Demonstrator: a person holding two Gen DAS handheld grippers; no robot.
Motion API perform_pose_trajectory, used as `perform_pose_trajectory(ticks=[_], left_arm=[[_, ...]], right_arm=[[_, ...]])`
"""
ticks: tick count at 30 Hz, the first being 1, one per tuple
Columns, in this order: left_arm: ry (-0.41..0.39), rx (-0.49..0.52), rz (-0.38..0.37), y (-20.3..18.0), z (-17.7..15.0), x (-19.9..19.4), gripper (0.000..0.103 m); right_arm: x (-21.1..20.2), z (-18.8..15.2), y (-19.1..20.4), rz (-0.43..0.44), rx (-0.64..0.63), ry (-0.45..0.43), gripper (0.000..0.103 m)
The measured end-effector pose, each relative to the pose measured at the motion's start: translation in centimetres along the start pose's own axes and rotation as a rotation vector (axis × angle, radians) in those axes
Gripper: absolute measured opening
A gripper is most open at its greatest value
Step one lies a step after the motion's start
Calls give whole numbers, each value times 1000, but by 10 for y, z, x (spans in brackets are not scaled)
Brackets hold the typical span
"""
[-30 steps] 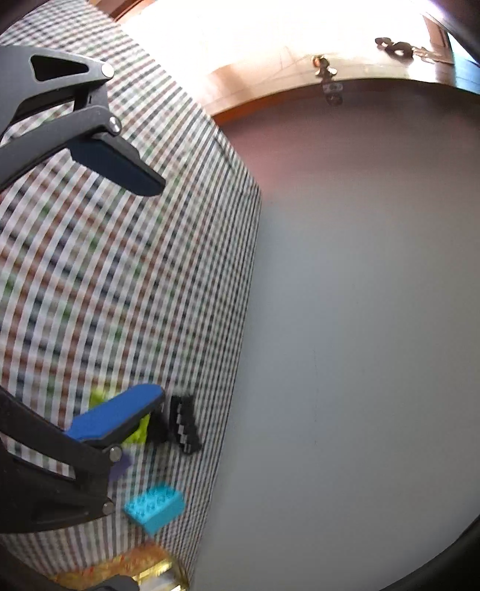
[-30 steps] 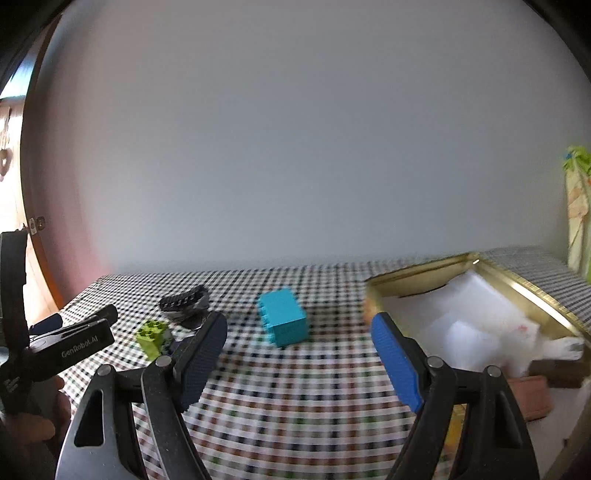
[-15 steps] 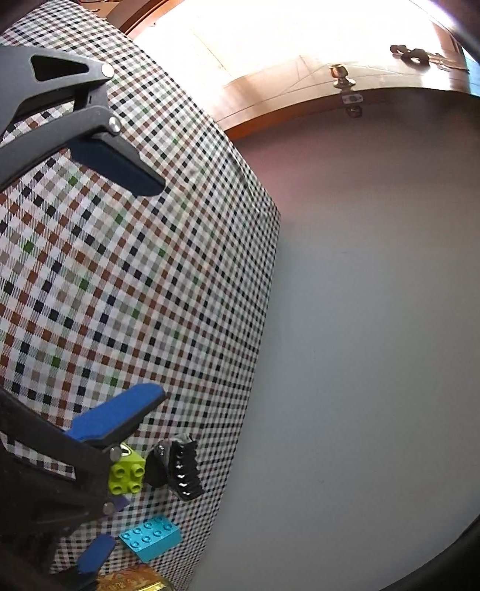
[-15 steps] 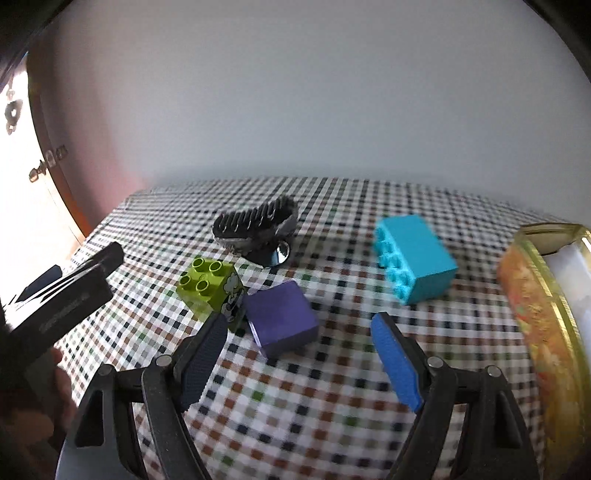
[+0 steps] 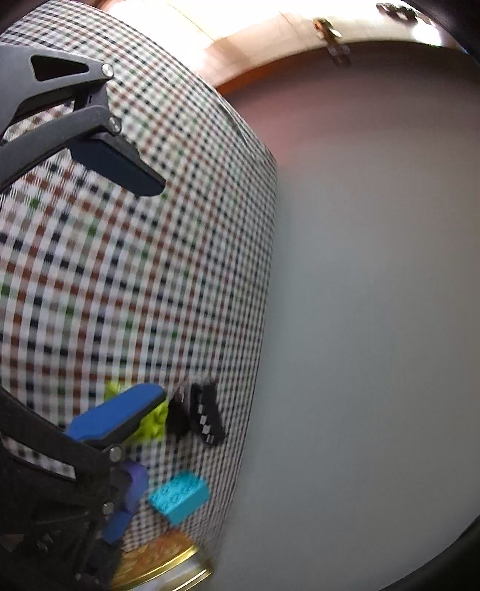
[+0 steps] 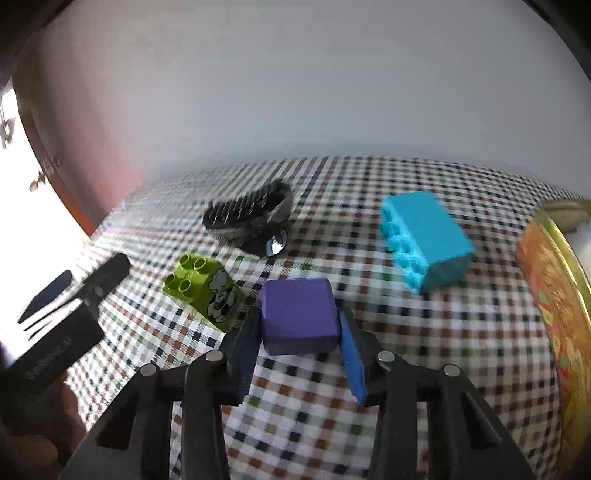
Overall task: Organize rigid objects
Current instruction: 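Grasp the purple block with the right tool, then grasp the lime-green lego brick with the left tool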
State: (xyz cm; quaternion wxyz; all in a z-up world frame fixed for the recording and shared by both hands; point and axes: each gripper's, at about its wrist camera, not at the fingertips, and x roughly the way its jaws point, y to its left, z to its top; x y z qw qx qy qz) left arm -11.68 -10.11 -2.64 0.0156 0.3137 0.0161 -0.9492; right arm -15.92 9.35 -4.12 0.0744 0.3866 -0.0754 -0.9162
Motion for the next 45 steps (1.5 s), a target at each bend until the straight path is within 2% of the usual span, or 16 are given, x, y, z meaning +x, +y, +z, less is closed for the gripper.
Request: perform_pose_trajectory(ticks=[5, 11, 13, 15, 17, 20, 22, 25, 29, 30, 32, 38, 40, 42, 44, 45], left_arm=[[0, 118, -85, -30, -4, -4, 103], [84, 132, -104, -55, 6, 19, 95], [155, 119, -103, -61, 10, 38, 87], [219, 106, -108, -64, 13, 54, 70], [266, 89, -117, -61, 13, 65, 67], [259, 47, -149, -56, 15, 65, 56], [252, 29, -163, -53, 16, 64, 30], [233, 9, -200, -49, 17, 58, 30], [111, 10, -127, -49, 20, 32, 30], [79, 22, -103, -52, 21, 25, 28], [31, 50, -71, -60, 21, 15, 13], [12, 83, -108, -63, 17, 0, 15], [16, 83, -114, -52, 14, -6, 21], [21, 74, -99, -46, 3, -5, 52], [38, 41, -90, -35, 4, -2, 67], [51, 31, -96, -33, 5, -1, 67]], right_arm=[[-48, -17, -23, -65, -13, -121, 43], [-71, -23, -36, -93, 2, -172, 43], [-67, -17, -30, -88, -1, -170, 43], [-70, -18, -31, -83, 0, -170, 43], [-67, -22, -31, -81, -2, -171, 43], [-59, -20, -30, -79, 1, -164, 43], [-55, -19, -32, -69, 5, -155, 43], [-52, -18, -34, -60, 8, -159, 43], [-56, -18, -36, -62, 5, -201, 43], [-57, -18, -36, -67, 2, -212, 43], [-57, -18, -35, -77, -1, -227, 43], [-64, -19, -39, -90, 6, -258, 43], [-65, -19, -42, -90, 18, -257, 43], [-61, -18, -42, -92, 24, -255, 43], [-58, -17, -39, -91, 22, -252, 43], [-58, -17, -38, -90, 21, -251, 43]])
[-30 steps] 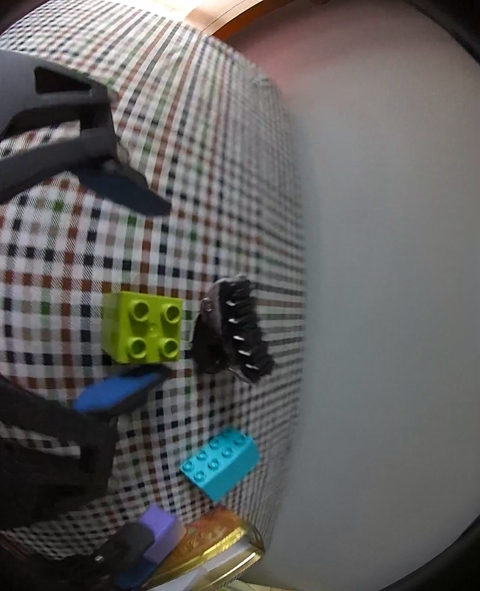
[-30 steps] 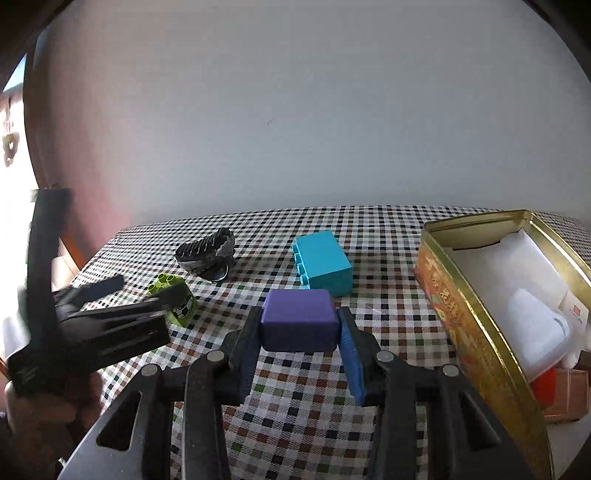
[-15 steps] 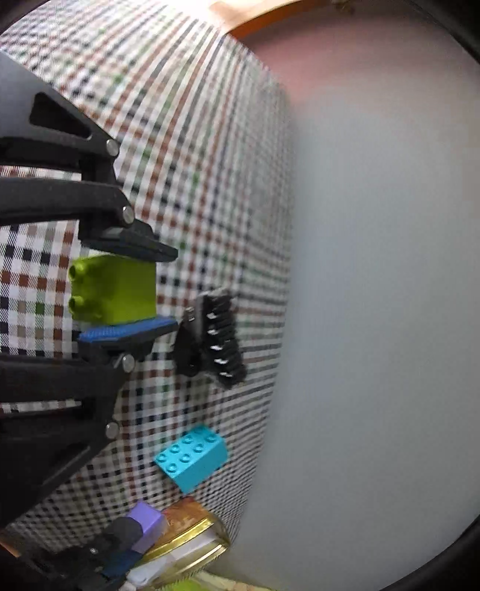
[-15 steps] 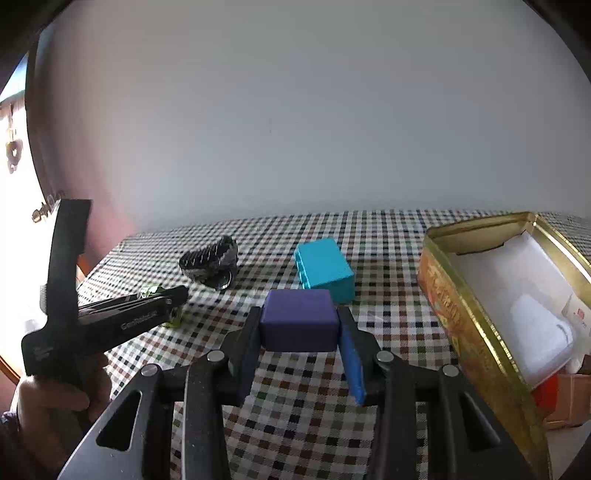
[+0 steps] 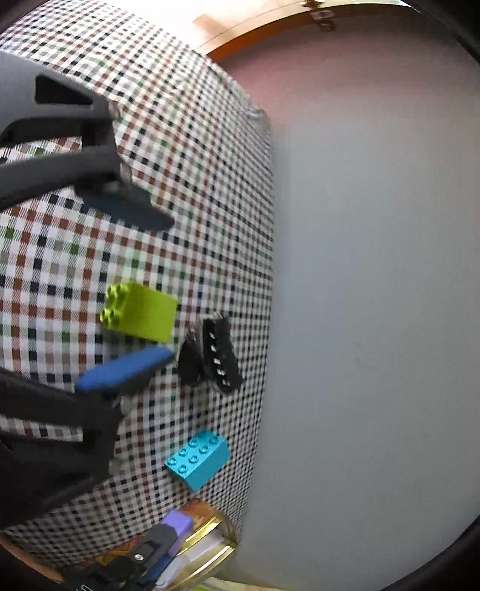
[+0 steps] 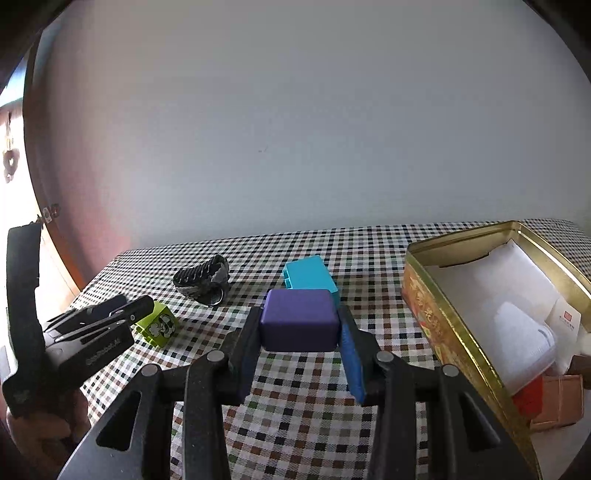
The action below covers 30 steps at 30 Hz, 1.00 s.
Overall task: Organize rigid objects
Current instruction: 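Grasp the lime-green lego brick with the left tool, then carry the green brick into the gold tin and release while the right tool drops the purple block there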
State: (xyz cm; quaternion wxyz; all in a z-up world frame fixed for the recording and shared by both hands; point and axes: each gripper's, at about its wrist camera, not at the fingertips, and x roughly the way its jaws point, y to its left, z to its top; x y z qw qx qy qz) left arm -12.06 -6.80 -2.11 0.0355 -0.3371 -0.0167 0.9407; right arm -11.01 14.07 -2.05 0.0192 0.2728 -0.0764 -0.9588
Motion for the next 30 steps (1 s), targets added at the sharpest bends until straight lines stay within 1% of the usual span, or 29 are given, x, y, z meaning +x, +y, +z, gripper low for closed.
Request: perform_pose_trajectory(ticks=[3, 6, 8, 9, 10, 11, 12, 15, 21, 24, 30], left_arm=[[47, -2, -4, 0, 0, 8, 67], [64, 12, -24, -2, -1, 15, 67], [77, 14, -17, -2, -7, 17, 66], [93, 11, -15, -1, -7, 20, 54], [109, 8, -30, 3, -10, 26, 46], [123, 4, -48, 3, -10, 29, 31], [144, 0, -60, 3, -10, 33, 31], [183, -3, -58, 3, -11, 40, 31], [140, 14, -46, -1, -12, 31, 30], [88, 25, -41, -5, -13, 19, 30], [-38, 43, 4, -16, -15, -4, 30]], right_arm=[[-2, 0, 1, 5, 0, 4, 43], [-1, 0, 0, 4, 8, 12, 43], [-1, 0, -1, 7, 15, 16, 43], [-1, -1, -2, 9, 18, 18, 43], [0, -1, -2, 9, 18, 20, 43], [0, -1, -1, 9, 18, 23, 43], [0, -1, -1, 10, 18, 24, 43], [0, -2, 0, 9, 13, 24, 43], [-1, -2, 1, 9, 7, 15, 43], [-5, 0, 0, 6, -1, -12, 43], [-11, 2, 0, -11, -22, -50, 43]])
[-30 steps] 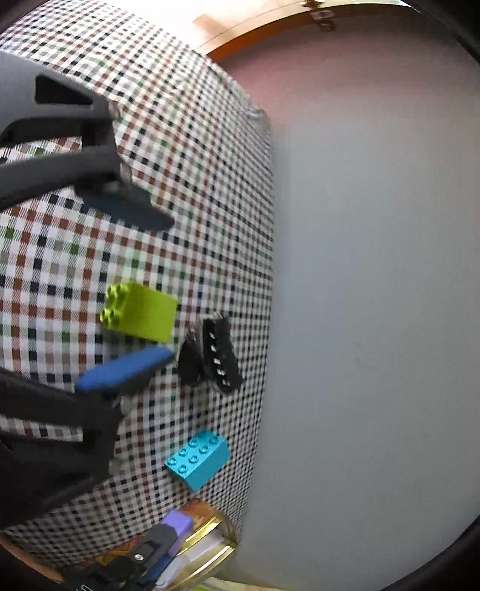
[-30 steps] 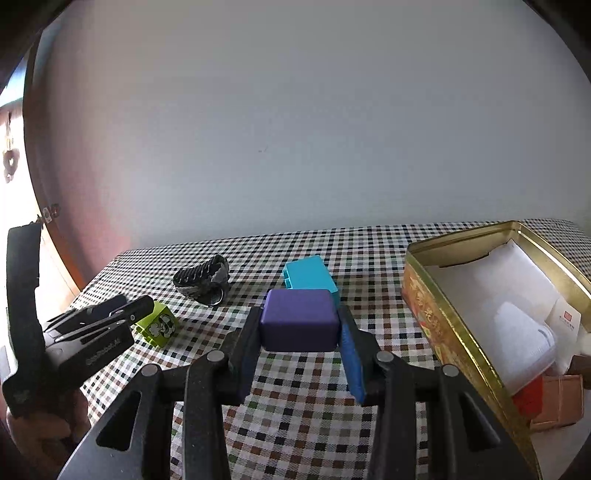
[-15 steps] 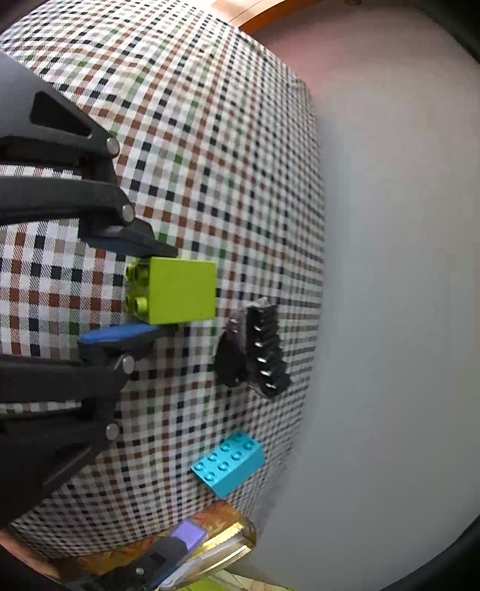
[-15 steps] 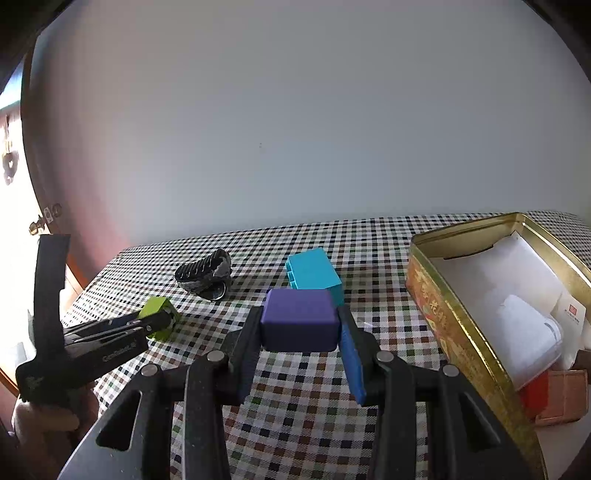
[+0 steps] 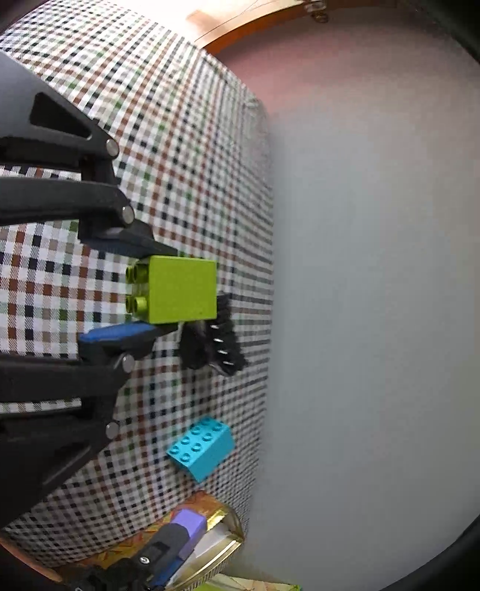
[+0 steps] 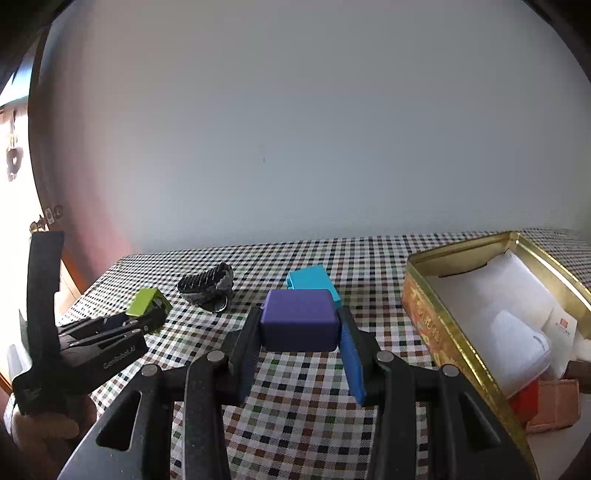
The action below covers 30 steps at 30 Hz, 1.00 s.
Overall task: Organize rigid objects
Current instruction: 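Carry the green brick into the gold tin and release while the right tool drops the purple block there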
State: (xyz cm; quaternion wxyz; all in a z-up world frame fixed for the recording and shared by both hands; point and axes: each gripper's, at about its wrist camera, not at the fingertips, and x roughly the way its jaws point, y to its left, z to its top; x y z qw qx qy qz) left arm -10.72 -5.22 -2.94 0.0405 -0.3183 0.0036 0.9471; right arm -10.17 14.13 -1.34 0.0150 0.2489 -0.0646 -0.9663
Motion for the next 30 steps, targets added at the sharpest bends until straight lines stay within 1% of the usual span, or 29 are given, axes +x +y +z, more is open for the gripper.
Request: perform_pose_trajectory(ticks=[4, 6, 8, 12, 16, 17, 20, 30], left_arm=[[-50, 9, 38, -3, 0, -11, 30], [-59, 12, 43, 10, -4, -2, 30], [-64, 10, 46, 7, 1, -2, 30], [-80, 1, 52, 7, 0, -6, 30], [-88, -3, 52, 7, -4, -11, 30], [-90, -4, 54, -2, -4, -18, 30], [-96, -7, 50, -7, -6, -23, 30], [-109, -24, 40, -19, -15, -37, 30]], right_arm=[[-2, 1, -1, -16, -5, -19, 43], [-3, 1, -1, -26, -11, -30, 43], [-3, 1, -1, -30, -14, -34, 43], [-3, -1, 4, -43, -31, -43, 43], [-6, -2, 8, -47, -53, -57, 43], [-7, -3, 8, -46, -57, -57, 43], [-9, -4, 7, -45, -62, -59, 43], [-22, -11, -1, -48, -66, -72, 43]])
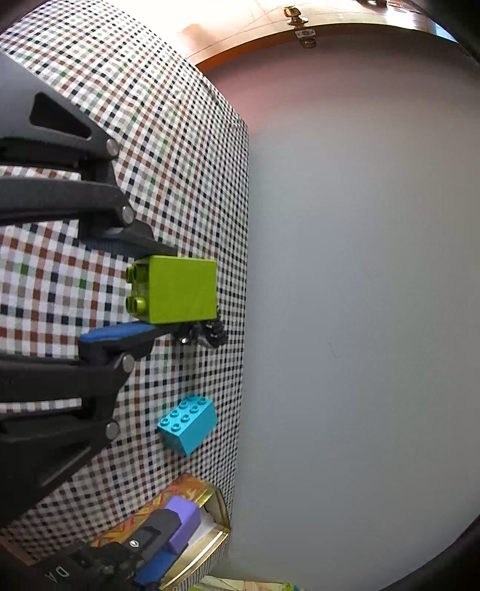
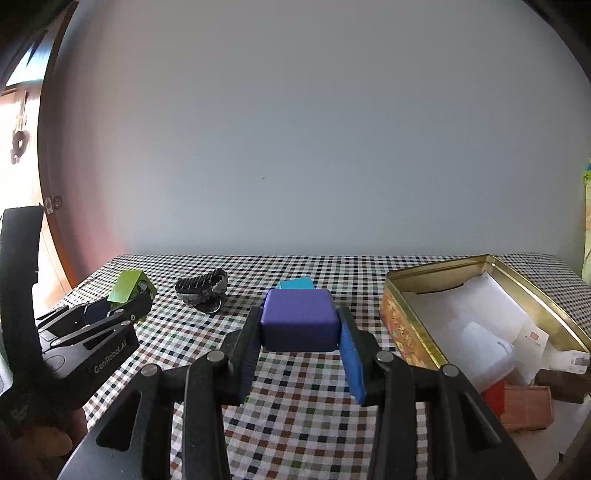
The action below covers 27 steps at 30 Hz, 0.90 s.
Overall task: Organize rigid objects
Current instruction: 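Carry the green brick into the gold tin and release while the right tool drops the purple block there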
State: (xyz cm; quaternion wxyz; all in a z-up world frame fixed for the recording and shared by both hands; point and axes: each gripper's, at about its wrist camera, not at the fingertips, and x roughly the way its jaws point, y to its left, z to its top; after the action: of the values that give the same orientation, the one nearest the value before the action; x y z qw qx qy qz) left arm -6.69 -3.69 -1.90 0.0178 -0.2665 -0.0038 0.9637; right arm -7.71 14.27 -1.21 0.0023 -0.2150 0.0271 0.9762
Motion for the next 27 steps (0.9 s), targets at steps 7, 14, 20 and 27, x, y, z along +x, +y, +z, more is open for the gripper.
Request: perform_pose_trajectory(ticks=[7, 14, 20, 27], left_arm=[[-5, -2, -8, -10, -6, -11, 30], [-1, -40, -95, -15, -11, -22, 30], [-22, -37, -139, -25, -15, -34, 30], [-47, -24, -174, -49, -17, -44, 30]], right_arm=[[-13, -2, -6, 2, -5, -9, 43], [-29, -7, -21, 9, -4, -21, 43], [-50, -11, -33, 6, -4, -56, 43], [-68, -13, -48, 6, -8, -95, 43]])
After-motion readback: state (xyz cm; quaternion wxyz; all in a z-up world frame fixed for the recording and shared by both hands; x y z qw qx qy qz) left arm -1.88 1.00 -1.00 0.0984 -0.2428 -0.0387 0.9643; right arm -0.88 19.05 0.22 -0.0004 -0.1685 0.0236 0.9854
